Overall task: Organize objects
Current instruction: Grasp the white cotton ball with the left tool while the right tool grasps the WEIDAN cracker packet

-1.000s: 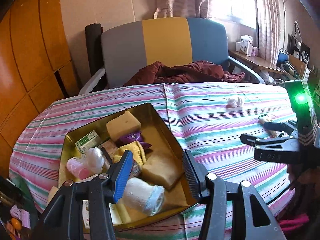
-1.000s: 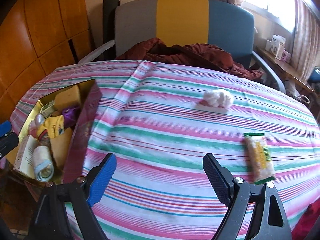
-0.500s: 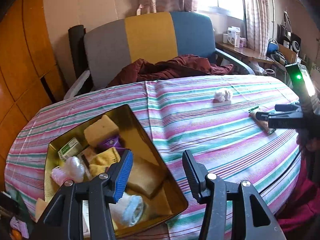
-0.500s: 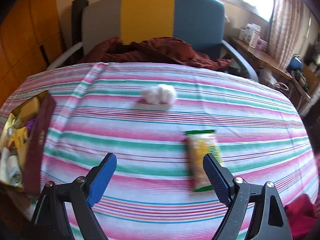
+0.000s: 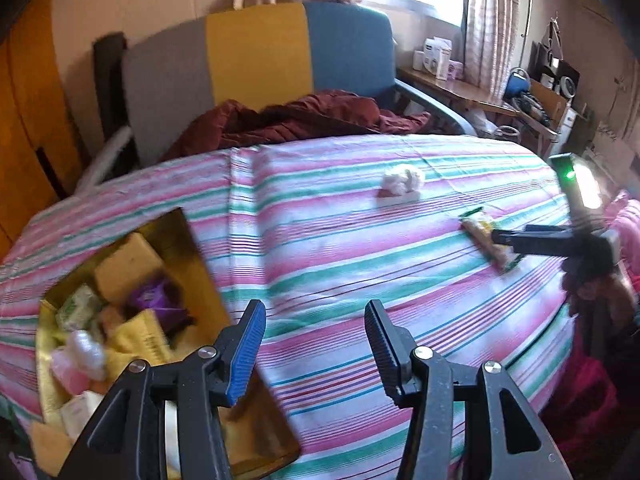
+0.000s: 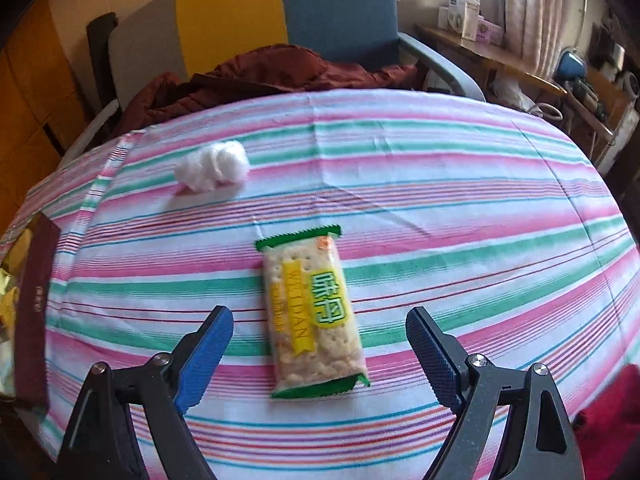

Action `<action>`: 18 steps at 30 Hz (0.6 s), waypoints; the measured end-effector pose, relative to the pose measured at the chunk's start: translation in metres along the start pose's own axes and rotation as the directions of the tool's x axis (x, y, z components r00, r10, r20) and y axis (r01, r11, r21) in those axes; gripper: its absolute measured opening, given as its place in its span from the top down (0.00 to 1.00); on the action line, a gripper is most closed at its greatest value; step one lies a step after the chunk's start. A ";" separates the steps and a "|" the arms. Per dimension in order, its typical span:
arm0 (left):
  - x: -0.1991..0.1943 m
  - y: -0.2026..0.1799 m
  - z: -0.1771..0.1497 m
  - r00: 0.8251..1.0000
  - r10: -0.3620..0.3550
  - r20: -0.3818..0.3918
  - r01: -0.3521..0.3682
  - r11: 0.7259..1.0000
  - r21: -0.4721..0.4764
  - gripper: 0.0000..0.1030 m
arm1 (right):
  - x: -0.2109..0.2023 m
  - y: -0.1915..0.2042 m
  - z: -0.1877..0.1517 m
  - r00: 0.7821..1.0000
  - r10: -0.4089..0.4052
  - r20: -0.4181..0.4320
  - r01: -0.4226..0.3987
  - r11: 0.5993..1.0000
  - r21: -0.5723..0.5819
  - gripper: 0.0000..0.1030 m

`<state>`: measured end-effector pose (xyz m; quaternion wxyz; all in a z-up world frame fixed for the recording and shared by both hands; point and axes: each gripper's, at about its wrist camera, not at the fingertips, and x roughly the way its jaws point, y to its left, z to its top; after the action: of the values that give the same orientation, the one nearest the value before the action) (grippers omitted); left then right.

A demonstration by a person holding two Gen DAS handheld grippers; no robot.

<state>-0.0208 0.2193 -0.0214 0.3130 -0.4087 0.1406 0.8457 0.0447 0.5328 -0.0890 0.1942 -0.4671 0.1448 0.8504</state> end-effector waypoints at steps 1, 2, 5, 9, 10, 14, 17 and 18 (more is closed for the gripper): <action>0.003 -0.004 0.003 1.000 -0.011 -0.003 0.011 1.000 0.002 0.50 | 0.004 -0.001 0.000 1.000 0.003 -0.005 -0.003 1.000 0.002 0.14; 0.008 -0.008 0.007 1.000 -0.022 -0.006 0.022 1.000 0.009 0.49 | 0.007 0.000 0.000 1.000 0.001 -0.008 -0.001 1.000 0.000 0.14; 0.023 -0.018 0.019 0.998 -0.052 -0.027 0.052 0.999 0.013 0.50 | 0.017 0.004 0.000 0.999 -0.022 -0.023 0.021 0.999 -0.036 0.21; 0.048 -0.031 0.040 0.994 -0.098 -0.045 0.099 0.995 0.020 0.50 | 0.026 0.009 -0.001 0.999 -0.037 -0.035 0.035 0.996 -0.078 0.31; 0.052 -0.034 0.044 0.993 -0.105 -0.046 0.106 0.994 0.026 0.50 | 0.025 0.011 0.000 0.999 -0.033 -0.033 0.030 0.996 -0.089 0.35; 0.076 -0.049 0.067 0.988 -0.141 -0.060 0.144 0.987 0.064 0.50 | 0.022 0.018 0.000 0.998 -0.054 -0.041 0.048 0.990 -0.135 0.53; 0.098 -0.057 0.082 0.981 -0.176 -0.078 0.181 0.981 0.064 0.50 | 0.020 0.020 0.000 0.997 -0.047 -0.063 0.037 0.989 -0.143 0.53; 0.104 -0.059 0.086 0.980 -0.181 -0.084 0.186 0.980 0.066 0.49 | 0.020 0.020 -0.001 0.996 -0.039 -0.075 0.029 0.990 -0.138 0.53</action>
<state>-0.0838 0.3506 -0.0476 0.3989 -0.4405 0.1454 0.7910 0.0263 0.5191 -0.1052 0.1703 -0.5144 0.0856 0.8361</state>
